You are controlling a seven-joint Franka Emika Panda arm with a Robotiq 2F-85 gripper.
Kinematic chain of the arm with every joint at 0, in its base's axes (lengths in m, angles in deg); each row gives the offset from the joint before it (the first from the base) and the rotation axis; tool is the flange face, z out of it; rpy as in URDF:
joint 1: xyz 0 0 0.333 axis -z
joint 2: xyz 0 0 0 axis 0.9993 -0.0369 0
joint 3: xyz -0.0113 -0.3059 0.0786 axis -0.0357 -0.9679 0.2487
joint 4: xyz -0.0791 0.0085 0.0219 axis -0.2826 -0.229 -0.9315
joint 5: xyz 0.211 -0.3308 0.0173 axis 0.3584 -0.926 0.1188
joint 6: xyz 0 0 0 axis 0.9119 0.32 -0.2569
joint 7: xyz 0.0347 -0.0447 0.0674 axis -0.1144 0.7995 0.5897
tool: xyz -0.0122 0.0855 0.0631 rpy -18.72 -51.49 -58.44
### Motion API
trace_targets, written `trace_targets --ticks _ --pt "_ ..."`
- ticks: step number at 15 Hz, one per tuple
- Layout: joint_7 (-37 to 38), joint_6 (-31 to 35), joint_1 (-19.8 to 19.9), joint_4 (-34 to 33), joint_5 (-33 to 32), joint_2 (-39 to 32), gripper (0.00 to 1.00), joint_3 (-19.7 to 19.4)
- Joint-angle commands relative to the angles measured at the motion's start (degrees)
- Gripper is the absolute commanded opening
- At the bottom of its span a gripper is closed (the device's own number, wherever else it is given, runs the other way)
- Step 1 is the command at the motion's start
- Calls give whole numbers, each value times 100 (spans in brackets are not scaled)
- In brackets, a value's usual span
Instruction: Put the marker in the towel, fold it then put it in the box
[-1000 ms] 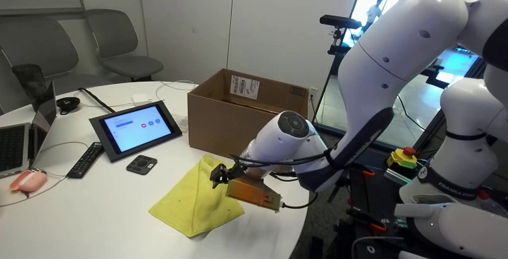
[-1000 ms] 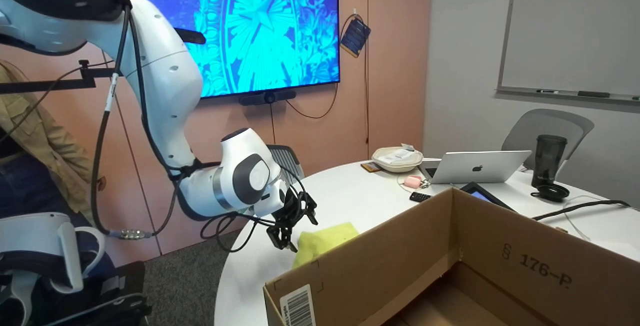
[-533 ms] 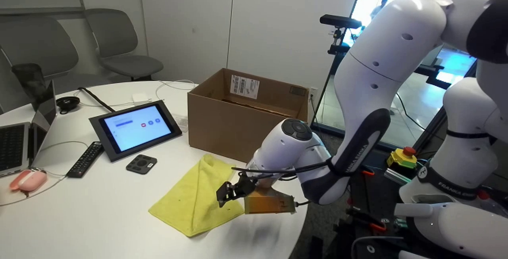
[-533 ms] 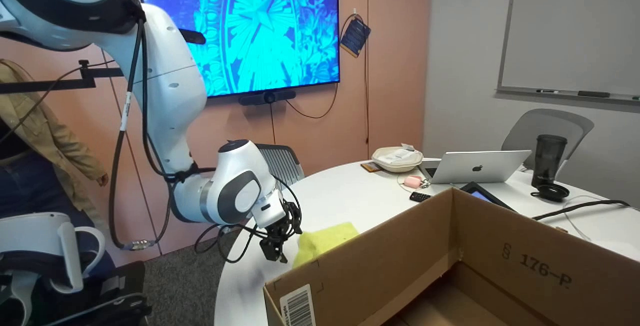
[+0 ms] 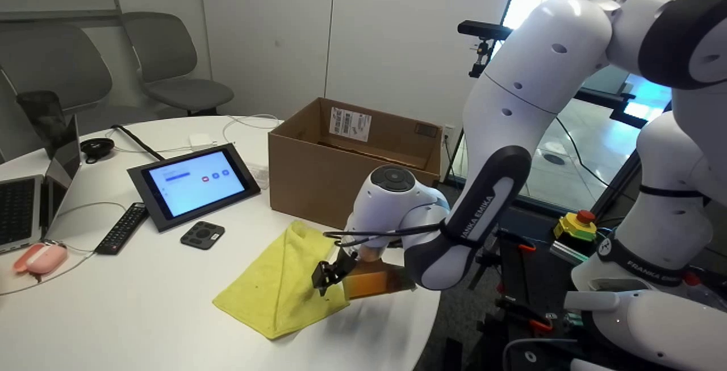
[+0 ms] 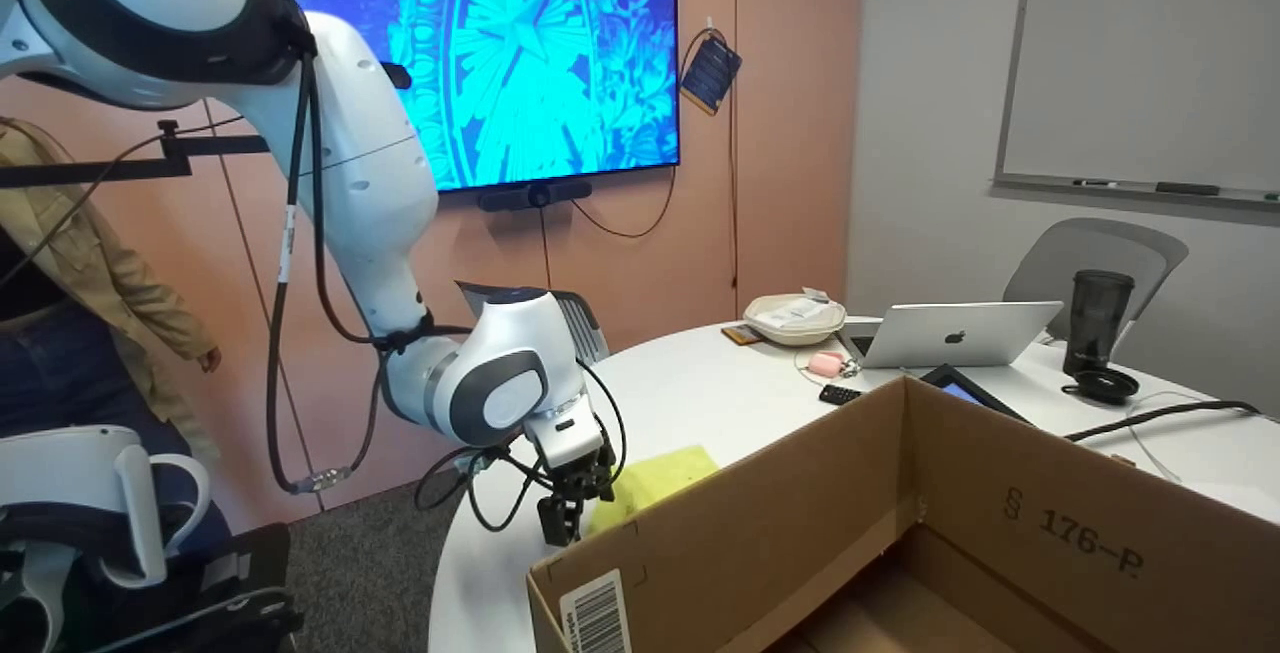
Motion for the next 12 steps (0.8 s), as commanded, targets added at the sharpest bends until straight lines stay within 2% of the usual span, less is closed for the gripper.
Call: trace_targets --ticks 1,12 --pt "-338 -435 -94 -446 219 -203 100 -75" --pt "-427 -944 37 -1046 203 -832 100 105"
